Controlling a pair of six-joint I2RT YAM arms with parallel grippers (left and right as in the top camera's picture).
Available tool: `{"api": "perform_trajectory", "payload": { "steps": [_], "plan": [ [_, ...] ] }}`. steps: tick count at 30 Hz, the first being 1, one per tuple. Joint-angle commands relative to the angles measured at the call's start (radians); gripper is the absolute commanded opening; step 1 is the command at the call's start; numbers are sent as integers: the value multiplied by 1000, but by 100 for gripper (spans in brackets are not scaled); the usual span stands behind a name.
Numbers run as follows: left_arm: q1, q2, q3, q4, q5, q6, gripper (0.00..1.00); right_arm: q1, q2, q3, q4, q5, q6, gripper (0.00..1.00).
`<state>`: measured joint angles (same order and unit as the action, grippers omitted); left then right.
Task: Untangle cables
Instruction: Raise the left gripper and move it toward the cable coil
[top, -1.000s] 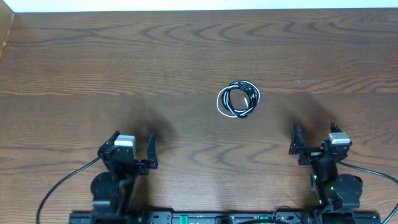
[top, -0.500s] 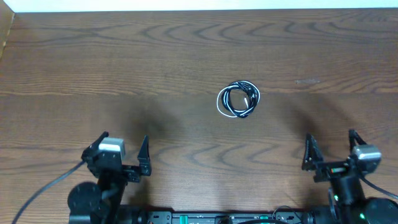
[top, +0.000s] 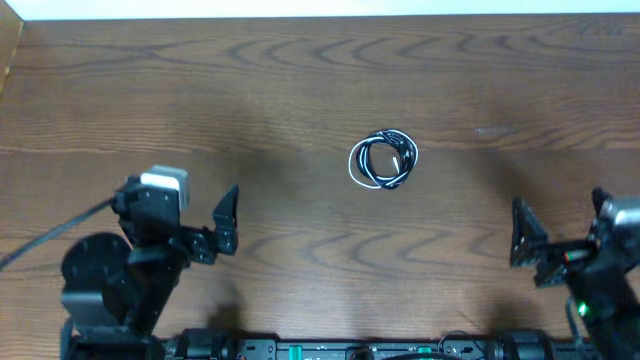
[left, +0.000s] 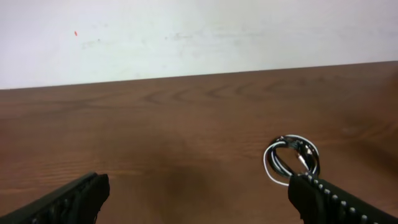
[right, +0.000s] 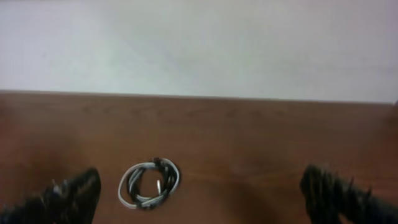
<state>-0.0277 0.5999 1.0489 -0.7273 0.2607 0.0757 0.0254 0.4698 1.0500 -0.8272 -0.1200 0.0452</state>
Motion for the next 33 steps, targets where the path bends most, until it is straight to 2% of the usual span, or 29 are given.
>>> {"api": "perform_trajectory", "payload": {
  "steps": [1, 7, 13, 19, 28, 29, 30, 31, 32, 33],
  "plan": [
    [5, 56, 74, -6, 12, 1, 98, -1, 144, 130, -58, 6, -51, 99],
    [5, 185, 180, -26, 13, 7, 98, -1, 420, 383, -208, 9, -51, 99],
    [5, 294, 206, -43, 12, 6, 98, -1, 578, 498, -237, 13, -51, 99],
    [5, 369, 206, -35, 13, 6, 98, -1, 629, 499, -241, 8, -50, 99],
    [5, 427, 205, -35, 46, 6, 98, -1, 628, 499, -336, -47, -50, 99],
    [5, 431, 205, -36, 46, 6, 96, -1, 628, 499, -340, -48, -50, 99],
    [5, 432, 205, -35, 46, 6, 70, -1, 626, 499, -347, -48, -50, 99],
    [5, 433, 205, -36, 46, 6, 34, -1, 624, 499, -356, -48, -50, 99],
    [5, 433, 205, -36, 46, 5, 14, -1, 623, 498, -362, -47, -51, 99],
    [5, 433, 205, -36, 46, 5, 8, -1, 623, 498, -370, -44, -50, 99]
  ]
}}
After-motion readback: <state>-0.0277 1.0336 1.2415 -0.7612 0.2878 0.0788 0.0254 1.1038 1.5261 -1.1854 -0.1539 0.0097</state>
